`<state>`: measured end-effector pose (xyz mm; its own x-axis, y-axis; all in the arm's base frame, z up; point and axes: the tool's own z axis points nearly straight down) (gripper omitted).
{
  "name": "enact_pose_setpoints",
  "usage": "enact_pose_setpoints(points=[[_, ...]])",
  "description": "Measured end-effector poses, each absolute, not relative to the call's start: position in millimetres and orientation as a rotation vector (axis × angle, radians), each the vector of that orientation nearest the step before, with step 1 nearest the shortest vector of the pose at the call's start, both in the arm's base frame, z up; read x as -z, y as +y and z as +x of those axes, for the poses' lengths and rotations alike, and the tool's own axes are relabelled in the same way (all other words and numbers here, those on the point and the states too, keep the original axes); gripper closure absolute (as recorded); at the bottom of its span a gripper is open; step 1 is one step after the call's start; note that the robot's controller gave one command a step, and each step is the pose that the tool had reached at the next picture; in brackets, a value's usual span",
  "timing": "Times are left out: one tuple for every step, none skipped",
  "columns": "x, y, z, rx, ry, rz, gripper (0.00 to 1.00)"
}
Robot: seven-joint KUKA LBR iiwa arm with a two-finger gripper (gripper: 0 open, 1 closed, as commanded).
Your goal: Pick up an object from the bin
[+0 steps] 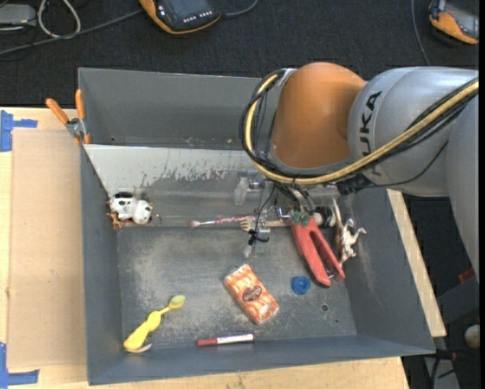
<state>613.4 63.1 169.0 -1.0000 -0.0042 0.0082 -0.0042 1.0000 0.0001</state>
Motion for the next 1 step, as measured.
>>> enact_pose_setpoints(points=[[-173.3, 62.7, 615.1, 0.001, -3.141, 0.004, 0.0]])
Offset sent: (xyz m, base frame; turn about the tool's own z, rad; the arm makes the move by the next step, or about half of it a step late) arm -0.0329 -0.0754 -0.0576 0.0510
